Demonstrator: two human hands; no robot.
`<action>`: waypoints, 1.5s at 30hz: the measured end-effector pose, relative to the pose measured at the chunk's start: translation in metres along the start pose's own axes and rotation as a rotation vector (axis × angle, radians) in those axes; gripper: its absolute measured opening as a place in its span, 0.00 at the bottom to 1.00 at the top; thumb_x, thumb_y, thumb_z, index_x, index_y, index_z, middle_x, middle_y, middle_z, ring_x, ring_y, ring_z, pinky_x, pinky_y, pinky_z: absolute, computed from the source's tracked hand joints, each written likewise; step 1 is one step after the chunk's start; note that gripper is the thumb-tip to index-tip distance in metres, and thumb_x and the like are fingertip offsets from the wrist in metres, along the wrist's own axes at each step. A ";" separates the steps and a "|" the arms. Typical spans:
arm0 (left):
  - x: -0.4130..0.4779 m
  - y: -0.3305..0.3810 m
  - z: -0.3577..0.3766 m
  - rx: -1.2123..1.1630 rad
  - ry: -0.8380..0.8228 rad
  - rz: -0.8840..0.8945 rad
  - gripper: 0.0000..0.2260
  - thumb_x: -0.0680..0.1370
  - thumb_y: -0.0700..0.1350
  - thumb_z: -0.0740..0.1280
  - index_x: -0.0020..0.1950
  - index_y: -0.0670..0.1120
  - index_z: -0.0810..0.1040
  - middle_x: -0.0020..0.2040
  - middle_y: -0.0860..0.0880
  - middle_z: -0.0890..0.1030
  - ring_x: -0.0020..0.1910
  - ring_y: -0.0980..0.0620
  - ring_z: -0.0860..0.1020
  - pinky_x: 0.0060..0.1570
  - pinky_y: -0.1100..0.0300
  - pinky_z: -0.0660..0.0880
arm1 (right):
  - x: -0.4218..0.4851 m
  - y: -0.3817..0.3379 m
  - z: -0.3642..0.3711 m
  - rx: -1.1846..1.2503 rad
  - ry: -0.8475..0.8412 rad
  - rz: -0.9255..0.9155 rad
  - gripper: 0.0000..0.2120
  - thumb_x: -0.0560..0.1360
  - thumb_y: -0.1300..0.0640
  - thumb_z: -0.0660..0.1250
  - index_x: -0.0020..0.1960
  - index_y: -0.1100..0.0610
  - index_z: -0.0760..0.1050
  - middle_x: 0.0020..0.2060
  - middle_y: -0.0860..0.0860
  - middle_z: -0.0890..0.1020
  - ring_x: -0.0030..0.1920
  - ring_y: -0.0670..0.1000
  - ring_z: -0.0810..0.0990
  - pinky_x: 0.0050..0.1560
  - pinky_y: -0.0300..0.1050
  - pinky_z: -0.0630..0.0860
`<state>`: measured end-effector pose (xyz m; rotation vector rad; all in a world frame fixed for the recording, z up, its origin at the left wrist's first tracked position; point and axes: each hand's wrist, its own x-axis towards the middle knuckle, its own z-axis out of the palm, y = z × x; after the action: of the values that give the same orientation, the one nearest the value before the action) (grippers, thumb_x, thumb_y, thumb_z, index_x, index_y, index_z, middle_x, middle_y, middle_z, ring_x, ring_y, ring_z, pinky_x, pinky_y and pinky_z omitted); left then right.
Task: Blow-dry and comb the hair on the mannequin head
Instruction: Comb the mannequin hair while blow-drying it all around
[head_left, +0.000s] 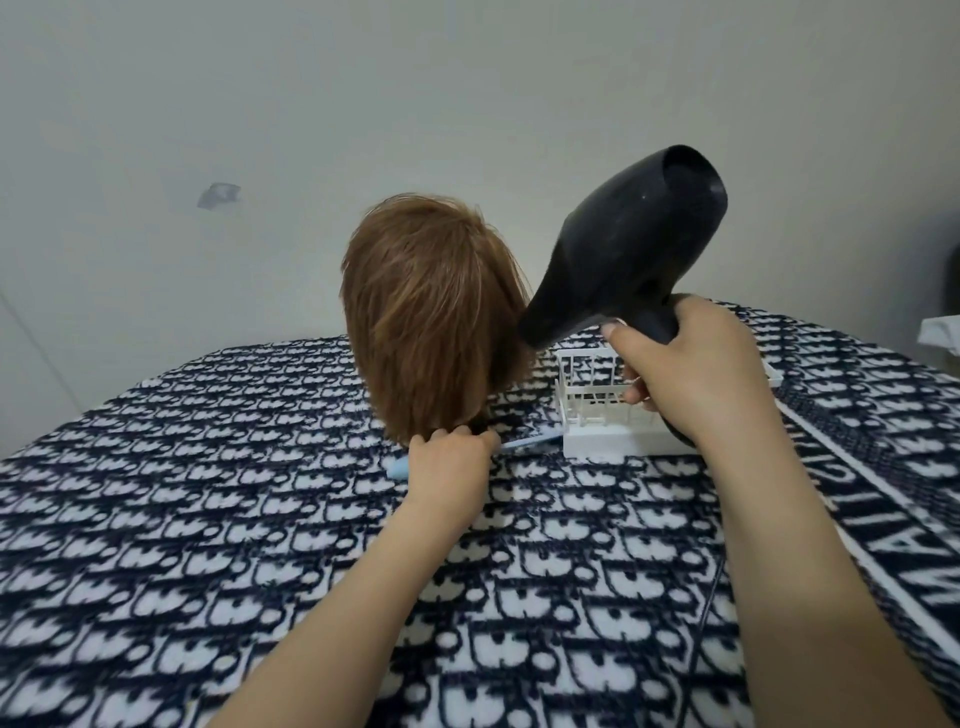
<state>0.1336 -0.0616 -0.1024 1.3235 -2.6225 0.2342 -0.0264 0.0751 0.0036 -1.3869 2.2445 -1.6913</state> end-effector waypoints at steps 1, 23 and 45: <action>-0.002 0.000 0.000 -0.008 0.014 0.006 0.21 0.77 0.37 0.61 0.66 0.56 0.70 0.51 0.50 0.75 0.53 0.44 0.75 0.54 0.48 0.67 | 0.000 0.000 0.000 -0.009 0.019 -0.002 0.10 0.77 0.48 0.70 0.42 0.52 0.76 0.31 0.50 0.83 0.25 0.46 0.83 0.38 0.56 0.84; -0.014 -0.038 -0.064 -1.247 0.793 -0.412 0.05 0.81 0.44 0.57 0.47 0.47 0.70 0.38 0.52 0.75 0.36 0.55 0.73 0.40 0.53 0.71 | -0.010 -0.019 0.016 0.416 0.001 -0.051 0.08 0.78 0.50 0.71 0.44 0.53 0.77 0.27 0.47 0.81 0.25 0.47 0.81 0.27 0.41 0.78; -0.001 -0.037 -0.038 -1.946 0.115 -0.603 0.10 0.82 0.40 0.59 0.60 0.35 0.68 0.48 0.38 0.75 0.37 0.43 0.84 0.33 0.56 0.81 | -0.026 -0.028 0.054 0.234 -0.131 -0.175 0.08 0.77 0.51 0.71 0.41 0.51 0.76 0.28 0.47 0.82 0.24 0.46 0.81 0.26 0.41 0.78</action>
<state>0.1675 -0.0740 -0.0639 0.9141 -1.0029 -1.6651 0.0336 0.0493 -0.0094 -1.6208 1.8377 -1.7842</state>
